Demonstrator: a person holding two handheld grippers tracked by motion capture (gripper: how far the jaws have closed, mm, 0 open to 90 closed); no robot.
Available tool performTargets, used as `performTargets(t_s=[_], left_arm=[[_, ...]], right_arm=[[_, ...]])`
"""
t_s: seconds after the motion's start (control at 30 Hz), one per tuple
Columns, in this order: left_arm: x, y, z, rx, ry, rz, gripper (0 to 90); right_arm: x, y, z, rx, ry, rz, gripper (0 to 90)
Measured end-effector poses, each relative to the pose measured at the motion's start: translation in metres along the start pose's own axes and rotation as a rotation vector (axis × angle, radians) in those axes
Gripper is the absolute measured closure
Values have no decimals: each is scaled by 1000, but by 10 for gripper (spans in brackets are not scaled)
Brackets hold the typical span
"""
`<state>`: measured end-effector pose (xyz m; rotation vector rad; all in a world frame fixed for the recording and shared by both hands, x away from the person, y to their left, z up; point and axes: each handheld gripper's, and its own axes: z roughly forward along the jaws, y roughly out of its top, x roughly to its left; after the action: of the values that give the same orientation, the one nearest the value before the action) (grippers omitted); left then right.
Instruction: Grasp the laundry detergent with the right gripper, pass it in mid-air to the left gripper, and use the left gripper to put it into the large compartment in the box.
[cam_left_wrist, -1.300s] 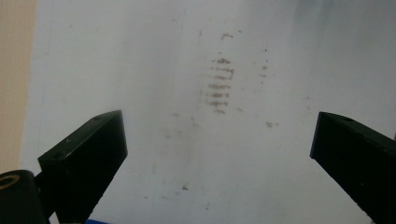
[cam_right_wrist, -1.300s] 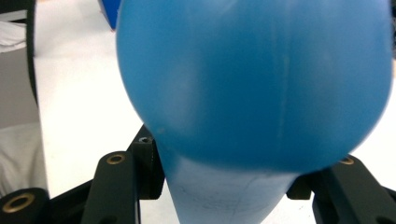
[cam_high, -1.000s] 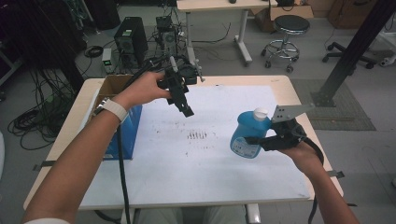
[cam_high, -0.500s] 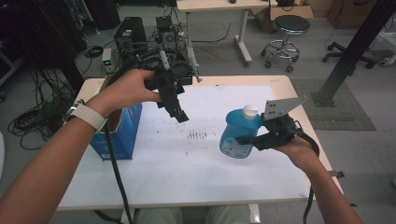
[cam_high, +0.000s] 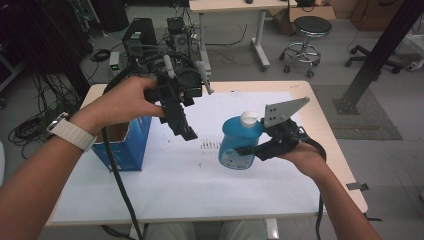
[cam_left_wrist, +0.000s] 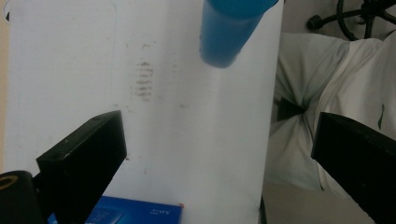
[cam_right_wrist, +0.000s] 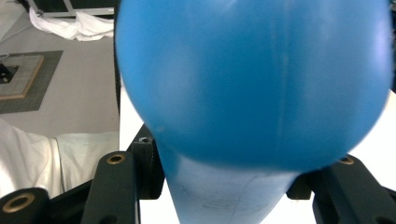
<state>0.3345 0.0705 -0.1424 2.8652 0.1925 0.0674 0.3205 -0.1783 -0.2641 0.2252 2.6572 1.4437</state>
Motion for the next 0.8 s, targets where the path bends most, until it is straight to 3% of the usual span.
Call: performTargets(t_s=[0.43,0.8], left_arm=[[-23,2,-3,0,-10,35,38],[-29,4,-3,8,-6,47,39]], right_arm=[[5,22,33,-6,82,-64,457],[10,34,54,6,129,-94,457]])
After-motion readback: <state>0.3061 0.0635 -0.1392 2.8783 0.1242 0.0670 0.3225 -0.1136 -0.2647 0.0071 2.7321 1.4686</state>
